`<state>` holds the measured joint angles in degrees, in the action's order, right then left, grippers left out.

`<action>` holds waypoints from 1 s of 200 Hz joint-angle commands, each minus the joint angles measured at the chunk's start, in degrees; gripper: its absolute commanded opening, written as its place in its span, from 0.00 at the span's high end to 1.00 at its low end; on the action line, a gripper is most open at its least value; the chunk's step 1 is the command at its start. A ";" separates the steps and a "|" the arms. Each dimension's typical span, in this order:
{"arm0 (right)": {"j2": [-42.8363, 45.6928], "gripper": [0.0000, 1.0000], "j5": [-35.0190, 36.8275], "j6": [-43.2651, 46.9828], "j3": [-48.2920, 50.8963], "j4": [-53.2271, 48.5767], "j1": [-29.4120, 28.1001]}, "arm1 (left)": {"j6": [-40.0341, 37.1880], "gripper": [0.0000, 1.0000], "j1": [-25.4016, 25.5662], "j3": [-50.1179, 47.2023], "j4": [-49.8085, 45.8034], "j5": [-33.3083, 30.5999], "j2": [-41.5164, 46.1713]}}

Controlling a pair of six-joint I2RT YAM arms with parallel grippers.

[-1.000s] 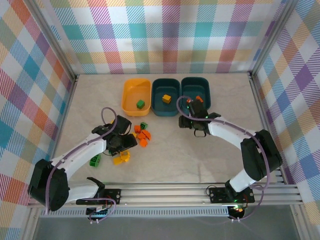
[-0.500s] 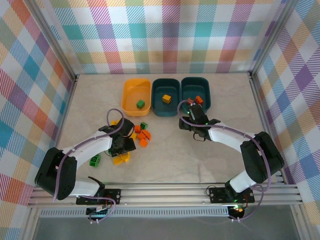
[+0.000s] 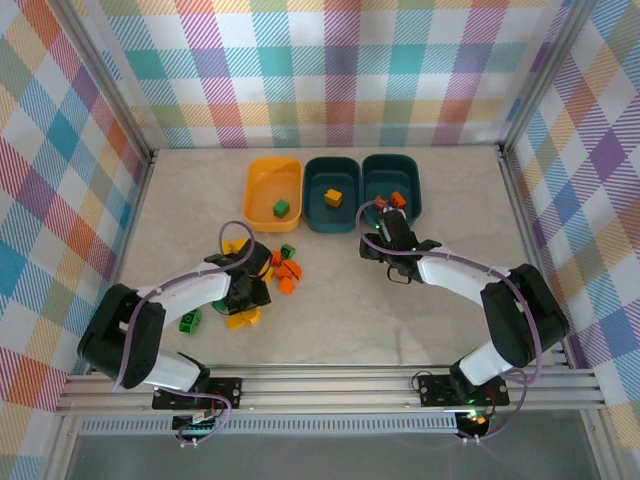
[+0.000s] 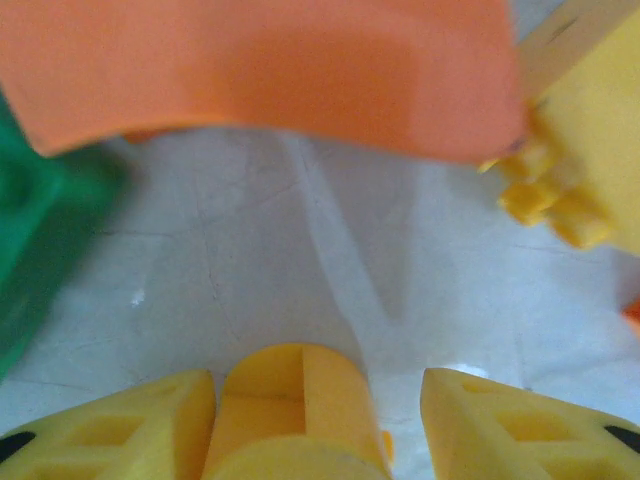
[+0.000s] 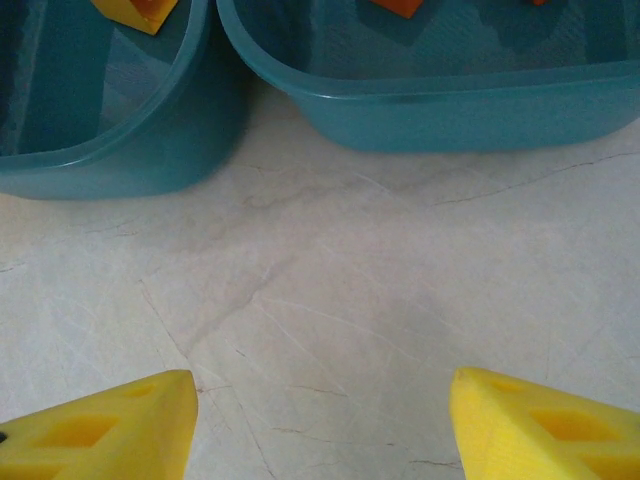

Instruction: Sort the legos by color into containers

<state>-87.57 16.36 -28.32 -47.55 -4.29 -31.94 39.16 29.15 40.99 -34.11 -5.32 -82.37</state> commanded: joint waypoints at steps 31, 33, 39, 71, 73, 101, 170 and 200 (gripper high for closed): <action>2.40 0.33 1.63 -0.81 1.05 1.73 0.04 | -0.08 0.56 3.34 0.56 -0.29 -1.28 -1.11; 2.40 0.33 1.65 -0.85 1.05 1.70 0.00 | -0.10 0.58 3.41 0.64 -0.38 -1.34 -1.06; 2.41 0.33 1.69 -0.86 1.05 1.69 -0.01 | 0.11 0.62 3.55 0.95 -0.64 -1.52 -0.72; 2.15 0.33 1.61 -1.23 1.17 2.02 -0.03 | 0.02 0.72 4.16 4.59 -3.59 -1.06 3.29; 2.08 0.33 1.53 -1.24 1.22 2.06 0.00 | -0.05 0.72 4.14 4.97 -3.73 -1.02 3.65; 1.55 0.34 1.48 -1.94 1.14 2.24 0.04 | -2.39 0.72 4.12 12.95 -5.55 -1.42 6.53; 5.33 0.33 8.17 -5.16 5.05 4.28 0.04 | -10.05 0.74 2.93 51.57 -6.36 1.78 -24.38; 5.27 0.33 8.56 -5.70 5.01 3.77 0.22 | -11.92 0.74 2.85 72.43 -12.00 3.28 -40.49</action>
<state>-83.50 22.70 -32.45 -42.76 -2.09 -31.90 30.46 32.49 101.01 -39.75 -4.12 -113.75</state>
